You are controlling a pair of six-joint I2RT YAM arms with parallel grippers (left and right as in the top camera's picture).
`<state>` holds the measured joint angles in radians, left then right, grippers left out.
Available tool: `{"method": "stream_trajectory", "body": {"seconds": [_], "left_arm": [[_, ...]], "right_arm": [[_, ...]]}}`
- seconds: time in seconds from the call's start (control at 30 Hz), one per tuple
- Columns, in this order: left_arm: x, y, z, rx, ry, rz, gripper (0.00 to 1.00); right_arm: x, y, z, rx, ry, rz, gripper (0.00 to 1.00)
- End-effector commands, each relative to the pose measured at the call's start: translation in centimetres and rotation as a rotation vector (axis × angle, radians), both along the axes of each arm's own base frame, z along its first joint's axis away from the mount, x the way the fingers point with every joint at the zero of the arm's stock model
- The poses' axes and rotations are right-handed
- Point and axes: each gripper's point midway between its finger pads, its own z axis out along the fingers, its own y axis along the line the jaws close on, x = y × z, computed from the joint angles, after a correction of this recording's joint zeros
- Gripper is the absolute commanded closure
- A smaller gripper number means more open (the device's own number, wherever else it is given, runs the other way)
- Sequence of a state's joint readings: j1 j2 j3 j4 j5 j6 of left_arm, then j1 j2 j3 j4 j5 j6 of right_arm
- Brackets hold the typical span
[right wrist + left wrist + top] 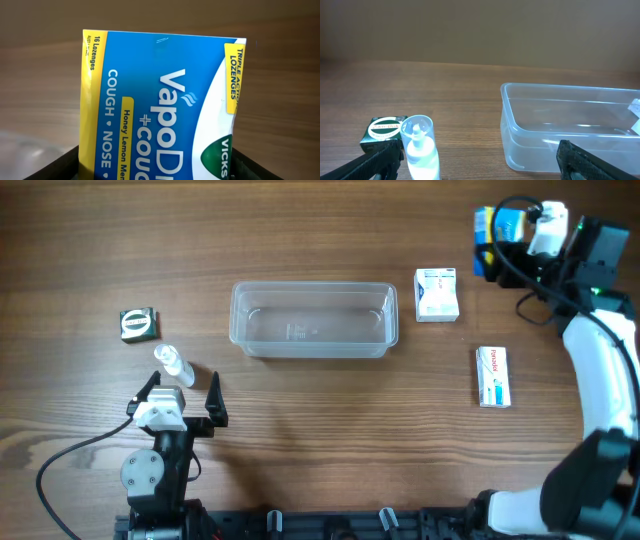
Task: Pack container
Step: 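Carry VapoDrops box with right gripper and lower into container's right end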
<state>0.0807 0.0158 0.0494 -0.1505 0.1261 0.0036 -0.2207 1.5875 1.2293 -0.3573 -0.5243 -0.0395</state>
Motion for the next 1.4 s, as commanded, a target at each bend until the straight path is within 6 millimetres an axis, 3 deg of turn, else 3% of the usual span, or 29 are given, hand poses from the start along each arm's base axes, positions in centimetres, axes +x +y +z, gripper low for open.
{"method": "stream_trajectory", "body": {"seconds": [0.0,0.1,0.2,0.4,0.97,1.37], "left_arm": [[0.0,0.0,-0.2,0.017,0.003,-0.007,0.00],[0.0,0.0,-0.2,0.017,0.003,-0.007,0.00],[0.0,0.0,-0.2,0.017,0.003,-0.007,0.00],[0.0,0.0,-0.2,0.017,0.003,-0.007,0.00],[0.0,0.0,-0.2,0.017,0.003,-0.007,0.00],[0.0,0.0,-0.2,0.017,0.003,-0.007,0.00]], "right_arm": [[-1.5,6.9,3.5,0.216,0.003,0.162,0.32],[-2.7,11.6,3.4,0.282,0.068,0.240,0.32],[-3.7,14.9,3.2,0.288,0.095,0.306,0.33],[-5.2,18.6,1.5,0.257,0.195,0.281,0.32],[-6.4,19.8,-4.7,-0.083,0.300,0.091,0.32],[-5.6,19.6,-10.0,-0.133,0.405,0.040,0.32]]}}
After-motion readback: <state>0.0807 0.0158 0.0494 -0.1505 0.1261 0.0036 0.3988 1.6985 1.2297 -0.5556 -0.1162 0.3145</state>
